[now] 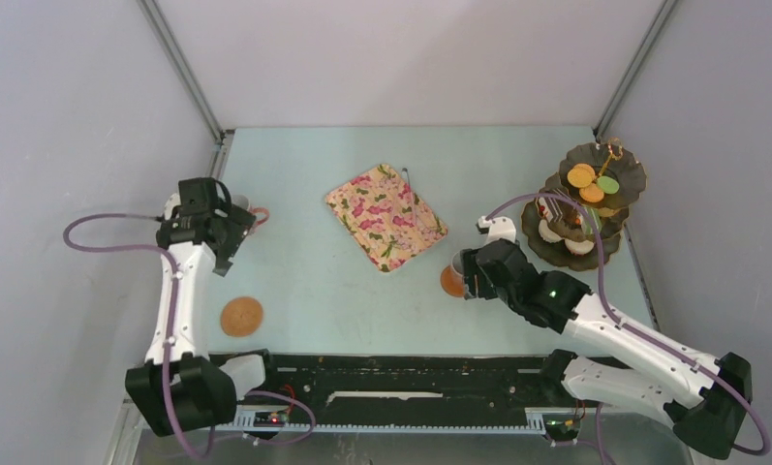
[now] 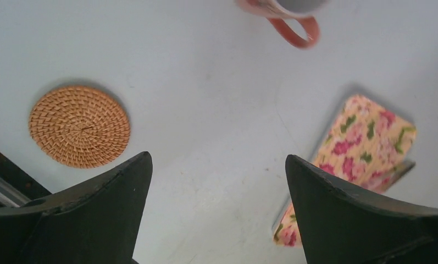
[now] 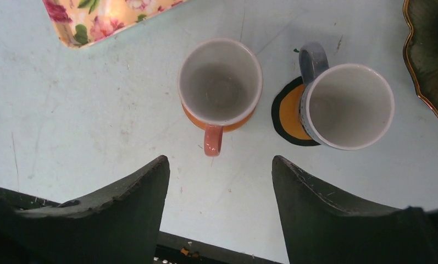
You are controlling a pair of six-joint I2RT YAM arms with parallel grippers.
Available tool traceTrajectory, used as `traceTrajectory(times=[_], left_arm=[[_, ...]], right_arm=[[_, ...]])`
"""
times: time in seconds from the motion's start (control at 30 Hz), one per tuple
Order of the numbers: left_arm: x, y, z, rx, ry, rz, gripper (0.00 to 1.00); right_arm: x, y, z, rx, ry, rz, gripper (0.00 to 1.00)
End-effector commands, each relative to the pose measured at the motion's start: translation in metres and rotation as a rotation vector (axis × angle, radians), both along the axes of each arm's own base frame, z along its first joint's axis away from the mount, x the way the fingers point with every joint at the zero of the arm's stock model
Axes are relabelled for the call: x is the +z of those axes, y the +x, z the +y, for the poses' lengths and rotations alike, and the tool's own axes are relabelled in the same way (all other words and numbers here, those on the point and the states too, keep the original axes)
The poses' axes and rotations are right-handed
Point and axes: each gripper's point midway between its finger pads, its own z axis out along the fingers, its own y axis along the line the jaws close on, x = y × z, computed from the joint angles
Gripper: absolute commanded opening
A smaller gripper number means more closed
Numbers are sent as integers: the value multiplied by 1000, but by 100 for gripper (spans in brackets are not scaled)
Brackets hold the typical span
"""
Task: Serve the afternoon tea
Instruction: Move the coaster to the center of the board.
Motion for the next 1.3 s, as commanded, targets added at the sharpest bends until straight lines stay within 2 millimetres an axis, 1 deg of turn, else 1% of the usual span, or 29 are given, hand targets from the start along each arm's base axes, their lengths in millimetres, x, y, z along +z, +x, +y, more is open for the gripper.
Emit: traceTrajectory(times=[0.0,0.03,0.1,0.17,0.23,0.3,0.37,0.4,0.5,0.6,0.63,0.7,0.77,0.83,0.9,1.0,1.03,1.07,1.13,1.2,1.27], left_arm=[[-18,-10,31,252,-27,78,97],[-25,-20,41,319,7,106,97],[-46,-36,47,404,-8,124,93],[-74,-52,45,480,-85,126,90],[-101,-66,39,531,-158,147,91],[-120,-72,34,553,-191,129,94],[-134,-80,35,586,-182,123,96],[-140,-80,36,590,-175,108,96],[-150,-69,35,545,-190,80,96],[-168,-72,29,516,-209,159,95],[-172,-68,31,491,-195,155,94],[-178,-63,37,436,-156,154,91],[-181,-65,42,419,-120,175,90],[-186,-65,41,401,-117,188,90],[-195,-69,33,394,-161,240,90],[-208,-75,14,389,-243,301,88],[-210,-78,9,388,-259,317,83],[-208,-78,7,376,-259,332,84],[-195,-77,5,331,-216,353,84],[-178,-72,6,288,-170,315,85],[-161,-68,10,282,-131,263,86]], right_arm=[[18,0,9,83,12,1,71],[20,0,10,101,5,0,71],[21,1,12,125,1,3,71],[24,2,15,142,17,8,71],[28,1,19,167,38,13,71],[31,1,22,190,44,19,71],[34,1,23,211,37,23,71],[36,1,24,221,31,23,71],[44,2,24,242,15,19,71],[48,4,23,249,13,8,71],[48,4,23,249,14,9,71],[47,5,23,246,16,15,71],[48,4,21,241,15,18,71],[47,4,17,227,6,20,71],[46,5,14,216,0,20,71],[47,7,14,212,7,15,71],[48,9,15,212,13,13,71],[48,10,17,213,18,10,71],[49,11,19,219,25,6,71],[48,13,17,210,18,9,71],[45,13,15,197,13,18,71]])
